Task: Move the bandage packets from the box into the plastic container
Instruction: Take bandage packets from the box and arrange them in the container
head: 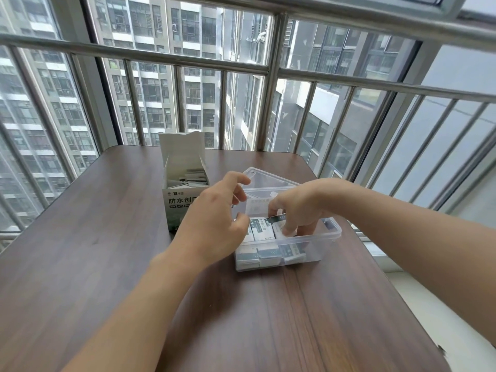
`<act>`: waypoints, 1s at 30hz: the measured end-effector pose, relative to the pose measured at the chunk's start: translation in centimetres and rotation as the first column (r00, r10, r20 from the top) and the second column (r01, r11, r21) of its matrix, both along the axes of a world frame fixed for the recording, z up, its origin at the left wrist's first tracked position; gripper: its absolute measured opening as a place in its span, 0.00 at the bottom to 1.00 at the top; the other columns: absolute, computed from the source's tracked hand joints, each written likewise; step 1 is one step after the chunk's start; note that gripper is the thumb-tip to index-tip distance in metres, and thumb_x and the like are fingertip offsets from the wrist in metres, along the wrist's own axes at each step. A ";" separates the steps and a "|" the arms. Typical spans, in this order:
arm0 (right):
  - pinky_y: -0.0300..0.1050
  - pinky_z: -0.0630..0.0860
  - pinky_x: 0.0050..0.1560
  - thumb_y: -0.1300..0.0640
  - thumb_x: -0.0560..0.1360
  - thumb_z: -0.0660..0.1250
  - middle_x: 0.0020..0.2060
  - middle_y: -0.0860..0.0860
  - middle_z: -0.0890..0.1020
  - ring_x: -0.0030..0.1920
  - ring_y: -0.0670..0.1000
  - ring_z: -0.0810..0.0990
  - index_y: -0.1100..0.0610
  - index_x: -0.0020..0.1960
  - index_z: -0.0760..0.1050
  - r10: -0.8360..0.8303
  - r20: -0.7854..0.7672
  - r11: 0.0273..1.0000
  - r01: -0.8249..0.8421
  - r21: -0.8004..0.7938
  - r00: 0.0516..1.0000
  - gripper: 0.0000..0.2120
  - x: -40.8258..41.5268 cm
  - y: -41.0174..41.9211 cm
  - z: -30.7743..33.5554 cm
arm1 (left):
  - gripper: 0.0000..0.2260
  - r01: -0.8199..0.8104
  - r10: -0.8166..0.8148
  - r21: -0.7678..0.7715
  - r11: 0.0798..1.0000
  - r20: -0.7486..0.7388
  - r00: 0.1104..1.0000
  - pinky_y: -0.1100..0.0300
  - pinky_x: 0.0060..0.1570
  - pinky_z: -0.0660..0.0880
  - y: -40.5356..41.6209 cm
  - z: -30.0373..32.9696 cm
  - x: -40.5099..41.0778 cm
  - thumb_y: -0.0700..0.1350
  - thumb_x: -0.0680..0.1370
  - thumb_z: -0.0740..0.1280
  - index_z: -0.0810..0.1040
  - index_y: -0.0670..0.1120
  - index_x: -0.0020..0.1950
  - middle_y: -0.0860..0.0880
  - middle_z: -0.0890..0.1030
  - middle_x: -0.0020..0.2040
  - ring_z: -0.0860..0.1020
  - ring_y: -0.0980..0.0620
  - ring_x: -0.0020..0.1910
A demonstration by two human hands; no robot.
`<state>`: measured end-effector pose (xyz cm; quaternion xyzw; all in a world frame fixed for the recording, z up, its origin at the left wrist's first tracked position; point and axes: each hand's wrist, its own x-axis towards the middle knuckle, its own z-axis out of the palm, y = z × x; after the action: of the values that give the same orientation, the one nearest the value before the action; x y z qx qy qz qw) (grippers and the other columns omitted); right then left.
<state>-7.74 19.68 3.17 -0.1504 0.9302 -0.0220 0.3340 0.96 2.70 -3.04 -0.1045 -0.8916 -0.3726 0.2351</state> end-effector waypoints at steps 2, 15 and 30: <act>0.47 0.80 0.47 0.64 0.81 0.65 0.45 0.47 0.73 0.33 0.51 0.86 0.50 0.74 0.66 -0.016 0.013 1.000 0.016 -0.025 1.000 0.23 0.1 0.0 0.0 | 0.22 0.001 -0.001 0.000 1.000 0.002 1.000 0.57 0.47 0.77 0.1 0.0 0.0 0.38 0.73 0.67 0.71 0.54 0.64 0.58 0.77 0.49 0.77 0.56 0.51; 0.56 0.83 0.56 0.61 0.81 0.67 0.60 0.55 0.78 0.44 0.56 0.88 0.48 0.71 0.70 -0.025 -0.007 0.995 0.024 -0.097 1.000 0.21 0.2 0.6 -0.2 | 0.22 0.005 -0.005 0.008 1.000 0.001 1.000 0.59 0.44 0.74 0.0 -0.2 -0.2 0.38 0.73 0.67 0.71 0.54 0.64 0.58 0.78 0.48 0.77 0.56 0.51; 0.57 0.83 0.57 0.57 0.80 0.68 0.64 0.56 0.79 0.44 0.55 0.89 0.48 0.71 0.72 0.000 -0.056 0.991 -0.007 -0.134 0.998 0.20 0.7 0.6 -0.2 | 0.21 0.007 -0.007 0.003 1.000 -0.032 0.999 0.57 0.46 0.76 0.0 -0.2 -0.2 0.38 0.73 0.67 0.71 0.54 0.64 0.58 0.78 0.49 0.77 0.56 0.51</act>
<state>-7.07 20.32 2.95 -0.1748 0.9353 -0.0797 0.2972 0.77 2.72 -3.27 -0.1130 -0.8869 -0.3731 0.2480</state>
